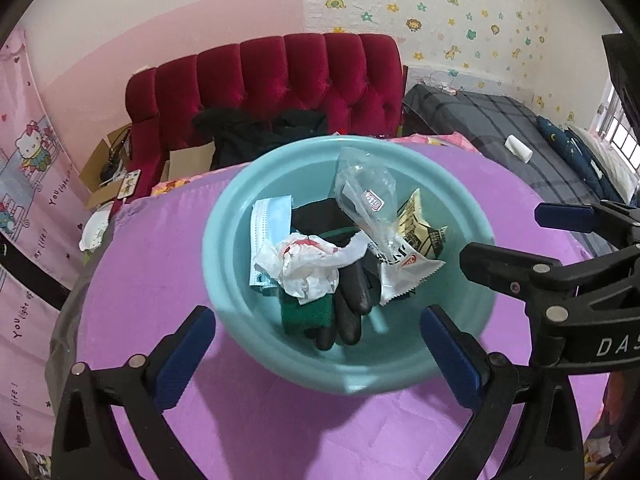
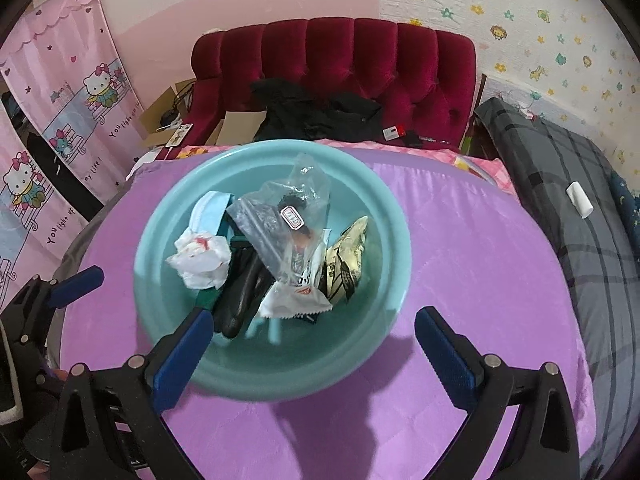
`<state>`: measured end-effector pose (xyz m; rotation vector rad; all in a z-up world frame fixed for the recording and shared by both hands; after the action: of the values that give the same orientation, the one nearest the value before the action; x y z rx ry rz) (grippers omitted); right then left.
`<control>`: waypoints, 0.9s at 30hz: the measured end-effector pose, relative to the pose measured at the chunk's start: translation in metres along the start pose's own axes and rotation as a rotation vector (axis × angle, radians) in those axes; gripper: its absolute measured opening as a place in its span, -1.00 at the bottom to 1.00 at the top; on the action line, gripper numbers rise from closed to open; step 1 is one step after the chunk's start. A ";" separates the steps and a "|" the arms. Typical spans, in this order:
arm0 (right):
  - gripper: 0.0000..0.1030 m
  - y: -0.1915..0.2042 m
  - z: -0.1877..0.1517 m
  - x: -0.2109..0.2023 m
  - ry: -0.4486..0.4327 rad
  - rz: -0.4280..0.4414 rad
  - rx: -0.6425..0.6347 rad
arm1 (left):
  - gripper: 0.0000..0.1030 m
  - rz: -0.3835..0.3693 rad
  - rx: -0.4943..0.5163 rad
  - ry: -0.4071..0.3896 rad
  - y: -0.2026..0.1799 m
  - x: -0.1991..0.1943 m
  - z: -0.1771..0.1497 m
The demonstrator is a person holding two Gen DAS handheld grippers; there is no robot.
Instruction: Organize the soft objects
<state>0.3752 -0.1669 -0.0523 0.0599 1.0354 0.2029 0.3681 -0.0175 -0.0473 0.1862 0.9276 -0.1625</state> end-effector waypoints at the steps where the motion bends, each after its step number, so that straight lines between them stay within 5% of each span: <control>1: 1.00 0.001 -0.001 -0.003 0.001 0.004 0.001 | 1.00 0.000 -0.002 -0.002 -0.001 -0.004 -0.002; 27: 1.00 0.023 -0.088 -0.092 -0.079 0.040 -0.037 | 1.00 0.081 -0.021 -0.099 -0.028 -0.102 -0.065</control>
<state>0.2512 -0.1667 -0.0164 0.0546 0.9518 0.2537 0.2517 -0.0239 -0.0055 0.1946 0.8215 -0.0865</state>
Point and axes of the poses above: each gripper's, at about its wrist camera, not at the fingertips, and x roughly the way its jaws point, y to its left, z to its top, the point moved 2 cm from there along x, roughly the way its jaws point, and after that the axes turned 6 degrees about z, right-handed, at the moved point
